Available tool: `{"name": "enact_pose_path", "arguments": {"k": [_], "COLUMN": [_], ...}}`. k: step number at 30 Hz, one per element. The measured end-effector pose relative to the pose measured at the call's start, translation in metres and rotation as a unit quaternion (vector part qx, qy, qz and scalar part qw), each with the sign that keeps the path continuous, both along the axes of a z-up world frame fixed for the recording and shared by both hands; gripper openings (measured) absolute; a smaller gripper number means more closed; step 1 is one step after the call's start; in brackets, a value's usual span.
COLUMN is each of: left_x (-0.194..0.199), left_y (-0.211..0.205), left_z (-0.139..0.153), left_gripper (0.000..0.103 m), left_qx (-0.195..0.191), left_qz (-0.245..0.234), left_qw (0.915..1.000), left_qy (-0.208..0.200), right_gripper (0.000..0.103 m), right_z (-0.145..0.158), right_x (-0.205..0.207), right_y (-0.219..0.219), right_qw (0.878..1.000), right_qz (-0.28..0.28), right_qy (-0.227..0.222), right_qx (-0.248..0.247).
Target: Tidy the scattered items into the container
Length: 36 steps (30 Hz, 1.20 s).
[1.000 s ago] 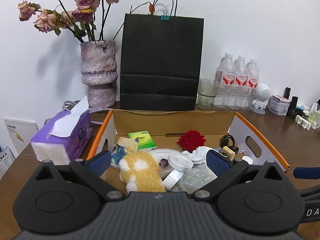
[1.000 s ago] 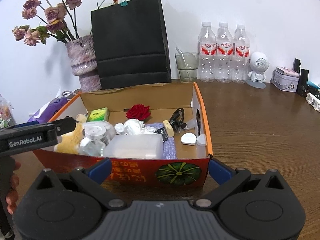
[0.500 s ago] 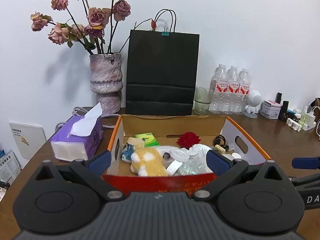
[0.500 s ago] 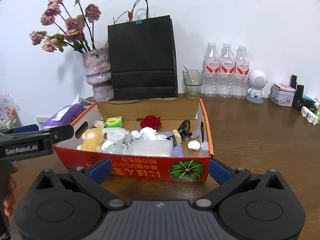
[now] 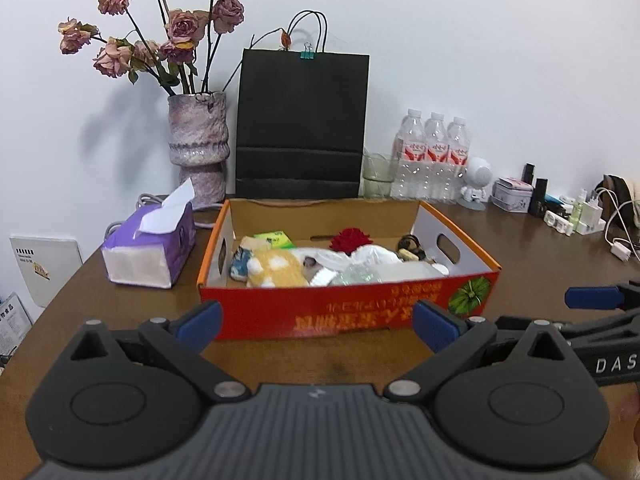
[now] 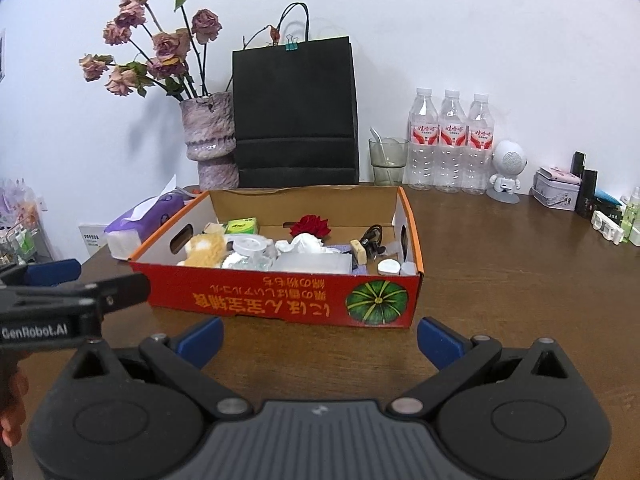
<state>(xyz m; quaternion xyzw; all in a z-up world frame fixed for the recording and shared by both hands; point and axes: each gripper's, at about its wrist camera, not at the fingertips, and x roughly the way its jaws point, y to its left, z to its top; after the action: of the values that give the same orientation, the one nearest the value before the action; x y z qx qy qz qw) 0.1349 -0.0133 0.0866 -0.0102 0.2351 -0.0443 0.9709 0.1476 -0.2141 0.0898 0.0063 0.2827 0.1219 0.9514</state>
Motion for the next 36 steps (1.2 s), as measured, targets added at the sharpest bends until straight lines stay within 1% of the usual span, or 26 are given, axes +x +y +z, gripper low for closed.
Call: {"name": "enact_pose_path", "arguments": {"k": [5,12,18,36], "left_x": [-0.013,-0.02,-0.023,-0.024], "left_y": [-0.002,-0.003,-0.003,-0.003], "left_z": [-0.006,-0.013,-0.016,-0.016], "left_gripper": [0.103,0.103,0.103,0.103], "left_qx": [0.002,0.005,0.006,0.007], "left_qz": [-0.003,0.001,0.002,0.001], "left_qw": [1.0,0.9999,0.9998,0.9998], "left_qy": [0.003,0.014,0.019,0.018], "right_gripper": [0.103,0.103,0.103,0.103], "right_z": [-0.002,-0.004,-0.006,-0.006], "right_x": [-0.013,-0.023,-0.026,-0.026], "right_y": [-0.001,-0.003,-0.002,0.0], "right_qw": [1.0,1.0,1.0,1.0], "right_qz": [-0.002,0.002,0.006,0.013], "right_qy": [-0.008,-0.011,-0.011,-0.011], "right_qx": [-0.005,-0.003,-0.005,-0.009]}}
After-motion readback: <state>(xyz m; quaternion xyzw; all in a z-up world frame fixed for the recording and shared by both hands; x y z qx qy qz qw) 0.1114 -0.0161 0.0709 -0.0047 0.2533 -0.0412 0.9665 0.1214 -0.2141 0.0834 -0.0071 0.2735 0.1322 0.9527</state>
